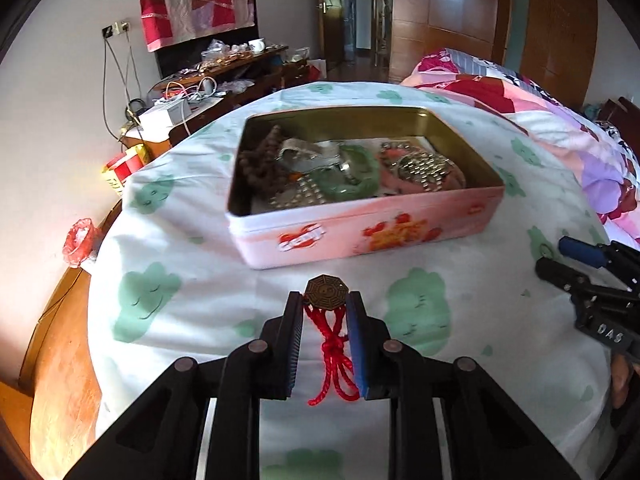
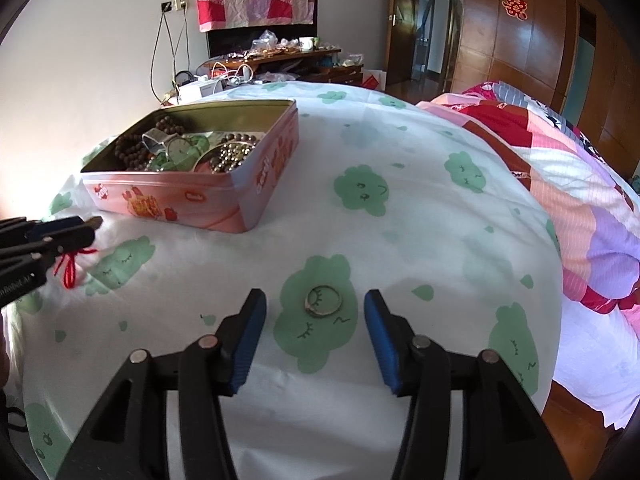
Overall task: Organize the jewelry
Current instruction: 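Close the right tool on the small silver ring and lift it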
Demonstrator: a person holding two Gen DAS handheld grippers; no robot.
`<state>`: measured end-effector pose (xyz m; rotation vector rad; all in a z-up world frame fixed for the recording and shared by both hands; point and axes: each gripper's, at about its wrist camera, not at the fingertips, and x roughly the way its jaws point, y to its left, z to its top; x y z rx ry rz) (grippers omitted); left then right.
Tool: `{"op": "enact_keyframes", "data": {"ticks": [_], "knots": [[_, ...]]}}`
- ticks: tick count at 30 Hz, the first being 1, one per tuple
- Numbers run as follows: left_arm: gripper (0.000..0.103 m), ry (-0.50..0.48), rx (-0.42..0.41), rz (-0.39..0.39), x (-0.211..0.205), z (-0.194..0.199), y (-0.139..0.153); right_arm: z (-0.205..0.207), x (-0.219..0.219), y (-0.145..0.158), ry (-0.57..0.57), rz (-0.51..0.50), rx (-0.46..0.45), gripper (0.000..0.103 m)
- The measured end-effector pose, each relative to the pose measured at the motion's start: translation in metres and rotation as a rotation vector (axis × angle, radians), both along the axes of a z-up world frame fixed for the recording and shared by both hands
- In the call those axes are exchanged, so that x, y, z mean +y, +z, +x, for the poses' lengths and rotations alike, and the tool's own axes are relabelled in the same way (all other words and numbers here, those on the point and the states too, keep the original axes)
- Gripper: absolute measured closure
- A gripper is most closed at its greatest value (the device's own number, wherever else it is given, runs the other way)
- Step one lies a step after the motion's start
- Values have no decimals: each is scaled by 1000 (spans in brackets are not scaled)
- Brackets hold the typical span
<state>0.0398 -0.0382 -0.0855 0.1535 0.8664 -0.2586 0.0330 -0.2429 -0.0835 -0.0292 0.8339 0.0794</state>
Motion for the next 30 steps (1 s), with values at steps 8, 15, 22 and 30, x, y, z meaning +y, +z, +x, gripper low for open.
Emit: {"op": "enact_keyframes", "data": {"ticks": [8, 15, 22, 30], "knots": [[81, 5, 15, -5, 4, 2, -11, 2, 3, -2, 13, -7, 23, 50], [81, 8, 17, -15, 6, 3, -11, 4, 2, -3, 0, -1, 22, 53], [81, 8, 18, -18, 6, 3, -10, 2, 4, -2, -2, -20, 1, 81], [81, 4, 13, -33, 8, 0, -4, -1, 3, 1, 6, -8, -19, 88]]}}
